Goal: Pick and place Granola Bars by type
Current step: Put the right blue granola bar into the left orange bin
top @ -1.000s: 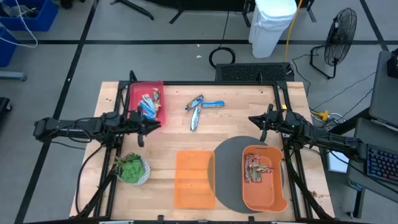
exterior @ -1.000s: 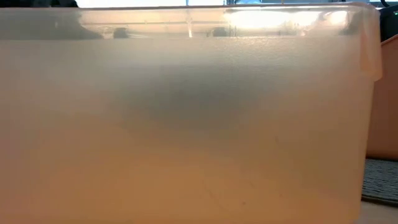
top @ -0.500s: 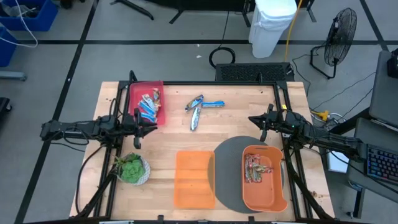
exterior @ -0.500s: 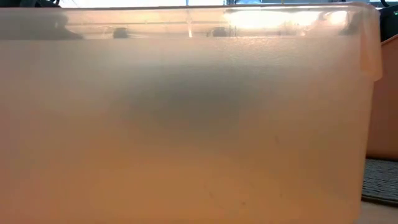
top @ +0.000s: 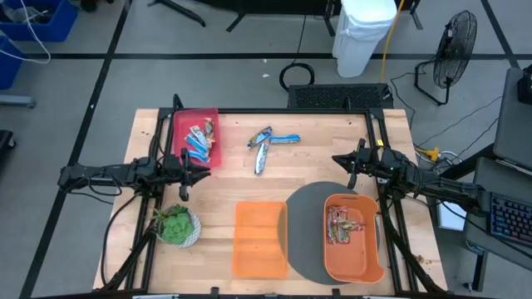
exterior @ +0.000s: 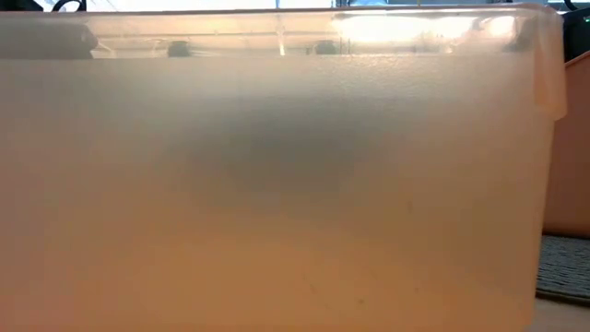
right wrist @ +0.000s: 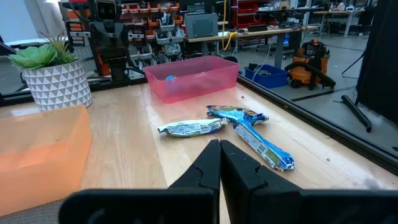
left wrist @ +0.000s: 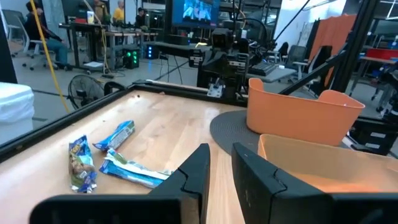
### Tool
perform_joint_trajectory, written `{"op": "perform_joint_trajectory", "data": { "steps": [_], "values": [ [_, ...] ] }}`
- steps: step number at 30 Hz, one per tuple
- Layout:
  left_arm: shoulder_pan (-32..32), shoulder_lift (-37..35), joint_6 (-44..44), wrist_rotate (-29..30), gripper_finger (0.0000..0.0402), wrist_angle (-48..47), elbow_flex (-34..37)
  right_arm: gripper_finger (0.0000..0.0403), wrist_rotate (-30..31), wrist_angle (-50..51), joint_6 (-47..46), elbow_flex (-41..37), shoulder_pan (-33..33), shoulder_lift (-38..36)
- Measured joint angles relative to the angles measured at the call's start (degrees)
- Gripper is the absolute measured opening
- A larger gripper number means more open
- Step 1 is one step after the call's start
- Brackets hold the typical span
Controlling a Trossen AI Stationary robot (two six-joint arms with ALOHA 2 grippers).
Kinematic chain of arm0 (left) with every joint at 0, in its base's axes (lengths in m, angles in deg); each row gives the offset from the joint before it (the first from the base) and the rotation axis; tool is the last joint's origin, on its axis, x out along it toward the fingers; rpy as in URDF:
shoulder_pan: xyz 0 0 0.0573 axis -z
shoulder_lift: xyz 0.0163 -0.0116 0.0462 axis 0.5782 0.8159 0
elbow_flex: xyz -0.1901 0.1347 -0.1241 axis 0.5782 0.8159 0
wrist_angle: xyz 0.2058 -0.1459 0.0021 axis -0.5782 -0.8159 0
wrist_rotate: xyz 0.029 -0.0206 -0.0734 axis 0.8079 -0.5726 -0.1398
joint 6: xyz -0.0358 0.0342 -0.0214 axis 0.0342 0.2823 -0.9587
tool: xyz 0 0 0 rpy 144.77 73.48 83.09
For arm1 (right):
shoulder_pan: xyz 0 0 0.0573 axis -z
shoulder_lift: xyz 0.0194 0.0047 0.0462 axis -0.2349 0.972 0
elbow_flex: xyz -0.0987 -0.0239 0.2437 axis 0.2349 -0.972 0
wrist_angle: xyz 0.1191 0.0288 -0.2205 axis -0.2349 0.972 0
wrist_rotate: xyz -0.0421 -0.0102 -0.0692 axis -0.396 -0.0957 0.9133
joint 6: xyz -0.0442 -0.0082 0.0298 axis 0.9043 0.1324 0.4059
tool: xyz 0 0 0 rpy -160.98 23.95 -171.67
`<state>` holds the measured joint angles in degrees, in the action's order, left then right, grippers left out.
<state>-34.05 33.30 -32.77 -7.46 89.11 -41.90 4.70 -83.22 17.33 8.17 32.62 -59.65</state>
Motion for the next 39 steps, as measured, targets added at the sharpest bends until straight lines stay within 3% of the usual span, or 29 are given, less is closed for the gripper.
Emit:
{"op": "perform_joint_trajectory", "data": {
  "steps": [30, 39],
  "values": [
    [0.0, 0.4, -0.3, 0.9, 0.0072, -1.1, 0.0, 0.0, 0.0, -3.4, 5.4, 0.0, 0.0, 0.0],
    [0.0, 0.4, -0.3, 0.9, 0.0072, -1.1, -0.1, 0.0, 0.0, -12.9, -12.0, 0.0, 0.0, 0.1]
  ]
}}
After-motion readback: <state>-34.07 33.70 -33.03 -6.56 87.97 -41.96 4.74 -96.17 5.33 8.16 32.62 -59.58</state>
